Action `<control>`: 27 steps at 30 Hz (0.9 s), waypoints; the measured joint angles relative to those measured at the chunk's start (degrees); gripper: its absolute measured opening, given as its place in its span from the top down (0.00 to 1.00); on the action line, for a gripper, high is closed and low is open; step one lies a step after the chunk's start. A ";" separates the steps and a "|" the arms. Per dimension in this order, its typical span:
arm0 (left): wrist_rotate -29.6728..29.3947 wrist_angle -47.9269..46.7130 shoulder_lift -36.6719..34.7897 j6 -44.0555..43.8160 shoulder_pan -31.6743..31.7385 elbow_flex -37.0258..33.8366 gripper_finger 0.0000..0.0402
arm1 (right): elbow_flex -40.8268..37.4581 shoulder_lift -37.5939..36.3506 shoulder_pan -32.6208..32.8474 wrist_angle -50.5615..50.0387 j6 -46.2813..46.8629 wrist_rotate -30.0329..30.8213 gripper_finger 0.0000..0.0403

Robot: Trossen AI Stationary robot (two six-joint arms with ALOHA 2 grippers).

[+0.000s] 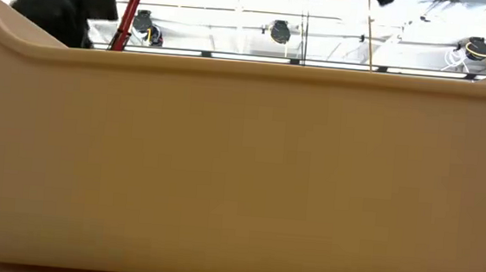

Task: Pick and place rubber bands into bin
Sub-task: Put the bottom black rubber band into the bin

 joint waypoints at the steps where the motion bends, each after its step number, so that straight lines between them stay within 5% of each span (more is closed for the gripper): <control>1: 0.44 -1.04 1.08 -0.21 1.22 0.03 0.70 | -1.50 -0.38 -0.30 2.06 -0.02 -0.06 0.59; 10: 10.67 -4.74 10.89 -10.71 12.11 0.03 0.70 | -8.23 -3.18 -1.52 12.92 -0.33 -0.17 0.58; 27: 15.48 -4.39 22.99 -20.48 20.03 -0.01 0.70 | -8.25 -3.95 -1.50 13.16 -1.99 -0.20 0.59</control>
